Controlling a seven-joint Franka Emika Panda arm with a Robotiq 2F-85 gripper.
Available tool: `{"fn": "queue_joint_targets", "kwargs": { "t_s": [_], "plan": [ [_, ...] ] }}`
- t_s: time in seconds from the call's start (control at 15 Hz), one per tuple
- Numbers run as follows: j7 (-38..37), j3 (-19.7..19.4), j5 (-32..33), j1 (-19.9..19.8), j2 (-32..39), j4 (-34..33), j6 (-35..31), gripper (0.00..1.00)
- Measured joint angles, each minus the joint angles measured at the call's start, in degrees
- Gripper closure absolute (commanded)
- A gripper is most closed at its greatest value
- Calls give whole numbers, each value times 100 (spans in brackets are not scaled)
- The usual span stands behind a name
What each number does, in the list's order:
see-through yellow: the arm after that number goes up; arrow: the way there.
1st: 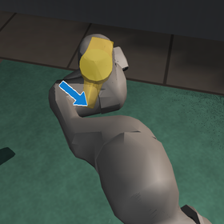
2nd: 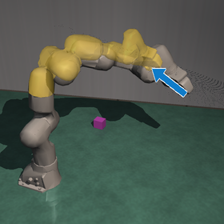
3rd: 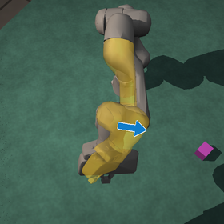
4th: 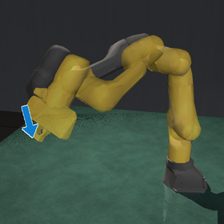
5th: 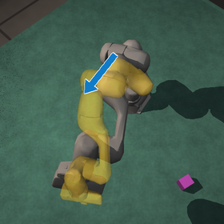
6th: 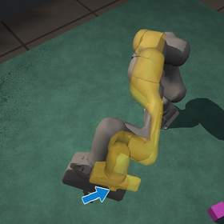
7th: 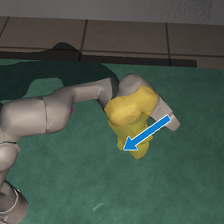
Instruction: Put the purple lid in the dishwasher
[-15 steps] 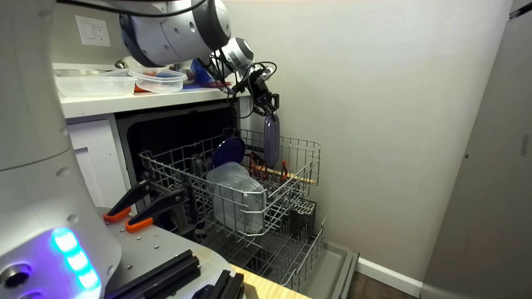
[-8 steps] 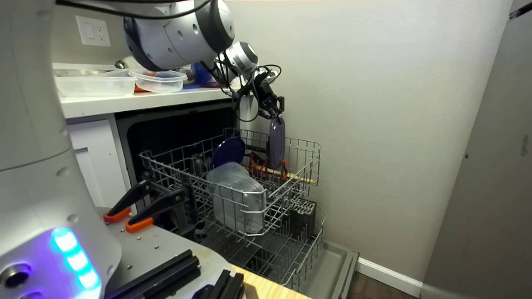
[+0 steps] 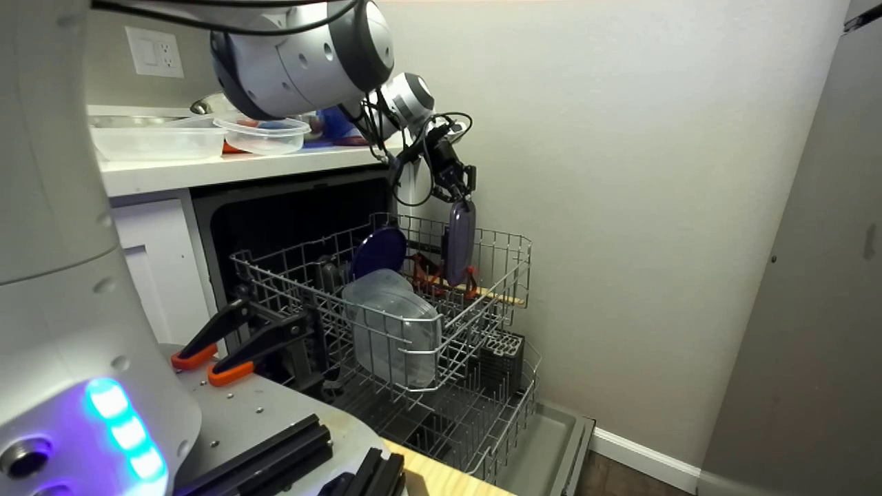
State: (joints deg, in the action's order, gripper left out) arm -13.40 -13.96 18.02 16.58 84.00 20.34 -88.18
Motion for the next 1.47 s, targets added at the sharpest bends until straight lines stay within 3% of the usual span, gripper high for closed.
{"fn": "queue_joint_targets", "kwargs": {
  "t_s": [0.47,1.47],
  "plan": [
    [-3,409,-379,-63,4,5,224,94],
    [-310,317,-406,-236,23,34,-65,94]
  ]
}}
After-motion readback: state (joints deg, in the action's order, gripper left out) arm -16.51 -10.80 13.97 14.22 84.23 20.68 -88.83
